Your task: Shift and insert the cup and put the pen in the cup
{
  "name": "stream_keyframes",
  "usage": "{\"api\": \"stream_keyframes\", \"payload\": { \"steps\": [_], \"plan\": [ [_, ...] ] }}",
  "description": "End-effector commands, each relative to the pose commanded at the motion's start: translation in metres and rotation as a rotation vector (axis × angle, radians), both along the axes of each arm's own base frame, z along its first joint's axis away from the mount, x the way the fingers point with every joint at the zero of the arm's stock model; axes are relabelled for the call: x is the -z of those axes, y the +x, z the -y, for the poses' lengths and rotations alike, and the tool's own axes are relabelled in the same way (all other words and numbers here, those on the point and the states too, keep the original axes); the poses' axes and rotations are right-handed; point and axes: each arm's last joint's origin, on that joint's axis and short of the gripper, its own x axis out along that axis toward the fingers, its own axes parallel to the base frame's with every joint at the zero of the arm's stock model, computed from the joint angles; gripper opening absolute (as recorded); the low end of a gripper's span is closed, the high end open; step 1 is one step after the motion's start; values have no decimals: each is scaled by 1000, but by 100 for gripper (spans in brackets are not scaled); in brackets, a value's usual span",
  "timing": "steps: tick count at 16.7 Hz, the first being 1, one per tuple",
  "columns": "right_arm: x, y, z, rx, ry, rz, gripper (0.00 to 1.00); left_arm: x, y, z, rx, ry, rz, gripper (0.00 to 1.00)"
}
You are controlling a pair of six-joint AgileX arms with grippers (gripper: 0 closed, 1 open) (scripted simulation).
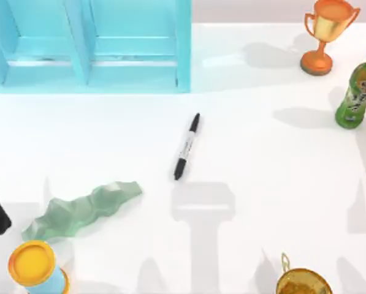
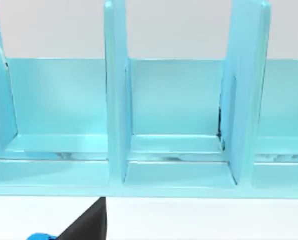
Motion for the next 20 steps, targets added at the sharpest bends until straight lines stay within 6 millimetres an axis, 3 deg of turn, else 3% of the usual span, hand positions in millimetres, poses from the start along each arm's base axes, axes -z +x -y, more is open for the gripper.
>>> {"api": "stream_keyframes", "payload": {
  "steps": [5,10,15,20],
  "plan": [
    [-11,0,2,14,-15,-53,100,0,0,0,0,0,0,100],
    [-60,14,12,86,-81,-316,100,0,0,0,0,0,0,100],
    [-112,68,40,145,-134,-747,100,0,0,0,0,0,0,100],
    [-123,143,91,119,-112,-1192,100,0,0,0,0,0,0,100]
  ]
}}
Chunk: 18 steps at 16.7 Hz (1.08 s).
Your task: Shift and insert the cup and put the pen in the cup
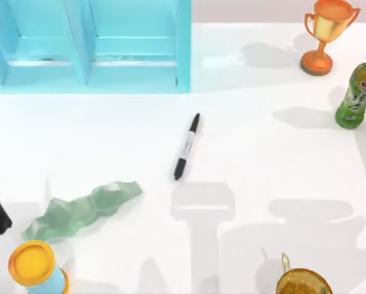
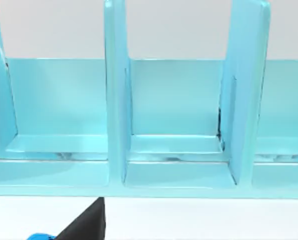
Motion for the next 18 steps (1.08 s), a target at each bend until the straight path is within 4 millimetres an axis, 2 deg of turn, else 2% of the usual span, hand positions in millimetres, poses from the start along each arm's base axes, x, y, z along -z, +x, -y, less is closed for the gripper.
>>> {"api": "stream_keyframes", "payload": {
  "steps": [4,8,15,18],
  "plan": [
    [15,46,44,2,82,-245,100,0,0,0,0,0,0,100],
    [31,67,70,1,148,-367,100,0,0,0,0,0,0,100],
    [34,70,72,-2,156,-381,100,0,0,0,0,0,0,100],
    [55,72,74,1,161,-388,100,0,0,0,0,0,0,100]
  ]
}}
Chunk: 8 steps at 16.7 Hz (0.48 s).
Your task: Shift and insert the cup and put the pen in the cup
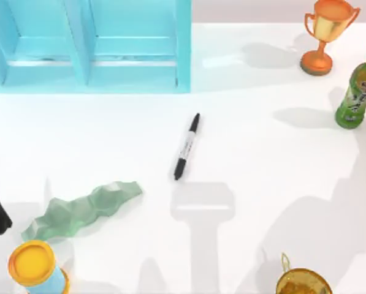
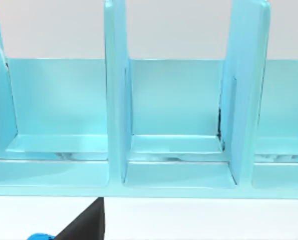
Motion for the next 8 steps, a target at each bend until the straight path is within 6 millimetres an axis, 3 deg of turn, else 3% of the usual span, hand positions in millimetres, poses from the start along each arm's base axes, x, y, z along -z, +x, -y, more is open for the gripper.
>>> {"api": "stream_keyframes", "payload": {
  "steps": [5,8],
  "plan": [
    [59,1,1,-1,-8,15,100,0,0,0,0,0,0,100],
    [78,-2,0,-1,-3,6,100,0,0,0,0,0,0,100]
  ]
}}
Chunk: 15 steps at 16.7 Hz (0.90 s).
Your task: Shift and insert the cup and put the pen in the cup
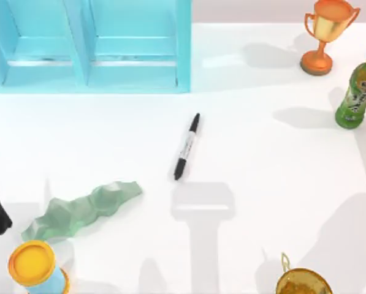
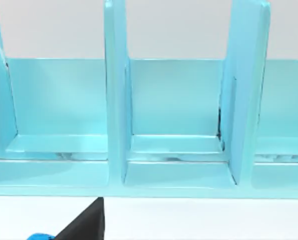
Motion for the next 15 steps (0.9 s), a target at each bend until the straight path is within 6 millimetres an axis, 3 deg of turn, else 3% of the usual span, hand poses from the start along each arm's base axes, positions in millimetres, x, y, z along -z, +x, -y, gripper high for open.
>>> {"api": "stream_keyframes", "payload": {
  "steps": [4,15],
  "plan": [
    [0,0,0,0,0,0,100,0,0,0,0,0,0,100],
    [0,0,0,0,0,0,17,0,0,0,0,0,0,100]
  ]
}}
